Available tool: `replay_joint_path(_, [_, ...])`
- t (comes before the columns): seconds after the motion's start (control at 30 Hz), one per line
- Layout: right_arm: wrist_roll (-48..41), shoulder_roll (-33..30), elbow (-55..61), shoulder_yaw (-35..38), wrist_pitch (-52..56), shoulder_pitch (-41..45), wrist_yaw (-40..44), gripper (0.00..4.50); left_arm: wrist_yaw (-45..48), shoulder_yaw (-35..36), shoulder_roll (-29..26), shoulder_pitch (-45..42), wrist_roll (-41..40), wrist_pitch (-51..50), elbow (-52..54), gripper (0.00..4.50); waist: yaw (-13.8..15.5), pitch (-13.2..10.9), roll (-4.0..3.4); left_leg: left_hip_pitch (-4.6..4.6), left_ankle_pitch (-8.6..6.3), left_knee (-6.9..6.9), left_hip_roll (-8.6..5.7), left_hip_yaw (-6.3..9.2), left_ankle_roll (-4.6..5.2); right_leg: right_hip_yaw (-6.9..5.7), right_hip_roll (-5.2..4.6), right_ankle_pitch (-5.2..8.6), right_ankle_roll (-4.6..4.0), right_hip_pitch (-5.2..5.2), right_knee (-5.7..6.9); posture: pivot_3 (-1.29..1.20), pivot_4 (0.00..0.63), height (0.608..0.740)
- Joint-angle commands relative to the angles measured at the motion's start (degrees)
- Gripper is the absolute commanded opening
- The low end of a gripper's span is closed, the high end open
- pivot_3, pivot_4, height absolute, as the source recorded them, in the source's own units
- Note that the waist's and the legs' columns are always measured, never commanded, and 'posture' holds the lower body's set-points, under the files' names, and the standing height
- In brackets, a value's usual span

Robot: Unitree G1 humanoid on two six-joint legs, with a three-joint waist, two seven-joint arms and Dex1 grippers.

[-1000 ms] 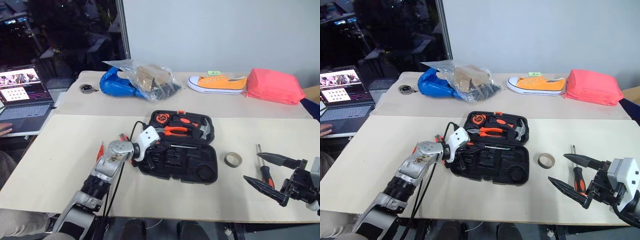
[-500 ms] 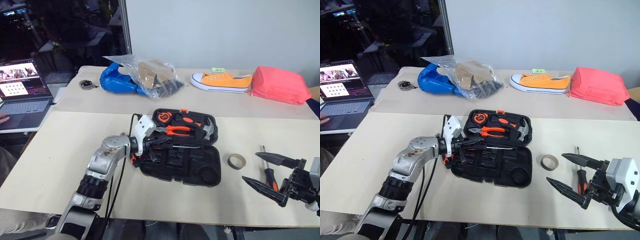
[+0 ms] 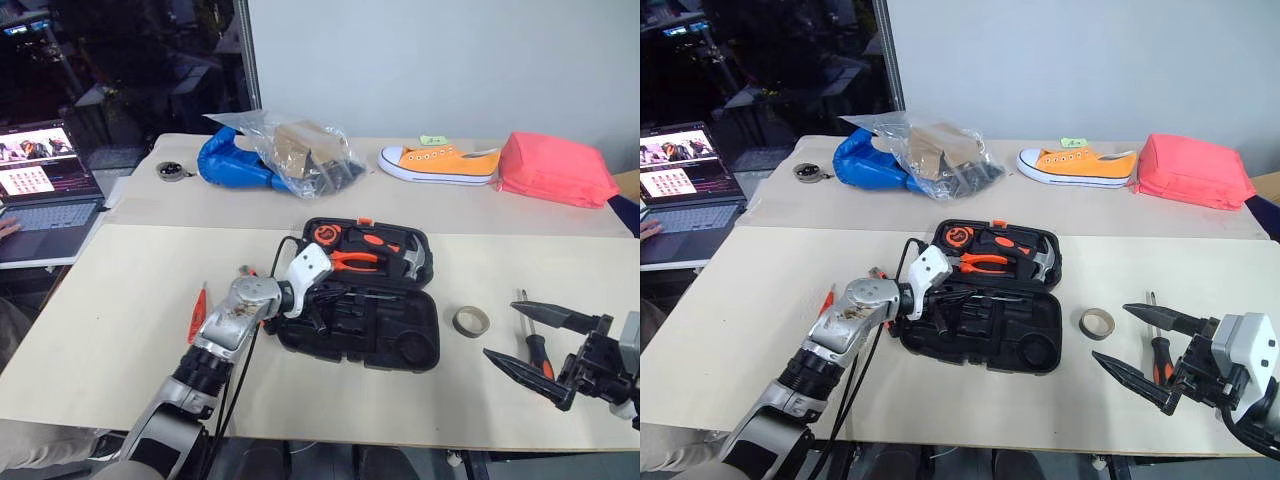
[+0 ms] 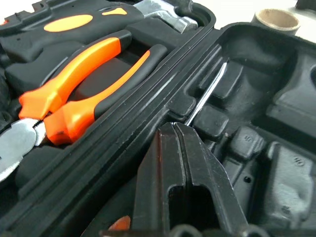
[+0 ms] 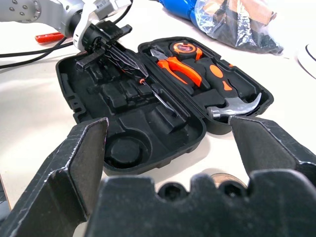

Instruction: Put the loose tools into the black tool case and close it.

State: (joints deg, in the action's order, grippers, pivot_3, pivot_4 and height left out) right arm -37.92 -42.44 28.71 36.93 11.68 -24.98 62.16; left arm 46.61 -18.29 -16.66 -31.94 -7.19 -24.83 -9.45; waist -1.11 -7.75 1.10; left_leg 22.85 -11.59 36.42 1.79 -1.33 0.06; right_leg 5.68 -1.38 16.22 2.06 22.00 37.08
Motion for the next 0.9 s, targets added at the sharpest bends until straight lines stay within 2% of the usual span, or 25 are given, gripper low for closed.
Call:
replay_joint_path(0.03, [-1.03, -0.79, 1.81, 1.35, 0.29, 0.13, -0.30, 4.50, -0.02, -0.98, -0.60, 0.48, 1.73, -1.76, -3.93, 0.03, 0.01, 0.00, 0.00, -0.01, 0.00, 0.00, 0.00, 0.00, 0.00, 0.00, 0.00, 0.00, 0.00, 0.00, 0.00, 0.00, 0.150, 0.740])
replay_joint_path(0.17, [-0.94, -0.89, 1.77, 1.05, 0.41, 0.35, -0.53, 4.50, 0.80, 0.04, -0.36, 0.54, 0.83, -0.08, -5.04, 0.03, -0.07, 0.02, -0.02, -0.19, 0.01, 0.00, 0.01, 0.00, 0.00, 0.01, 0.02, -0.02, -0.02, -0.14, 0.03, 0.00, 0.150, 0.740])
replay_joint_path(0.37, [0.19, -0.11, 0.78, 0.57, 2.63, 3.01, -6.50, 4.50, 1.29, 9.33, 2.10, 3.26, -8.29, 5.10, 4.87, 0.03, -0.73, -0.02, 0.03, -0.44, 0.00, -0.03, 0.07, -0.02, 0.00, 0.03, 0.02, -0.01, -0.03, -0.38, 0.01, 0.00, 0.150, 0.740])
replay_joint_path(0.53, [5.98, -2.10, 0.02, -1.21, 6.61, 3.33, -11.94, 4.50, 6.01, 13.86, -2.00, 6.57, -17.81, -2.08, 16.77, 0.03, -0.54, 0.11, -0.20, 0.15, 0.01, -0.03, 0.05, -0.01, 0.00, 0.02, 0.00, -0.03, -0.06, 0.16, 0.01, 0.00, 0.150, 0.740])
replay_joint_path(0.57, [7.66, -3.20, 0.20, -1.21, 8.31, 3.06, -13.26, 4.50, 6.79, 14.65, -3.18, 7.08, -19.61, -3.55, 18.95, 0.53, -0.54, 0.12, -0.22, 0.17, 0.01, -0.03, 0.05, 0.00, 0.00, 0.01, 0.00, -0.03, -0.06, 0.17, 0.02, 0.00, 0.150, 0.740])
replay_joint_path(0.67, [11.07, -7.44, 1.05, -0.54, 15.75, 2.24, -16.46, 4.50, 9.62, 16.32, -7.98, 8.58, -24.85, -7.90, 26.14, 1.44, -0.22, 0.22, -0.39, 0.26, 0.00, -0.04, 0.01, 0.00, 0.00, 0.01, -0.04, -0.04, -0.08, 0.24, -0.01, 0.00, 0.150, 0.740])
replay_joint_path(0.9, [8.52, -12.49, -0.65, 3.71, 37.26, 2.13, -20.04, 4.50, 14.07, 19.92, -18.98, 9.93, -36.42, -16.66, 38.00, 3.97, 0.29, 0.10, -0.19, 0.23, 0.00, -0.03, 0.04, 0.00, 0.01, -0.05, -0.04, 0.01, -0.02, 0.22, -0.03, 0.00, 0.150, 0.740])
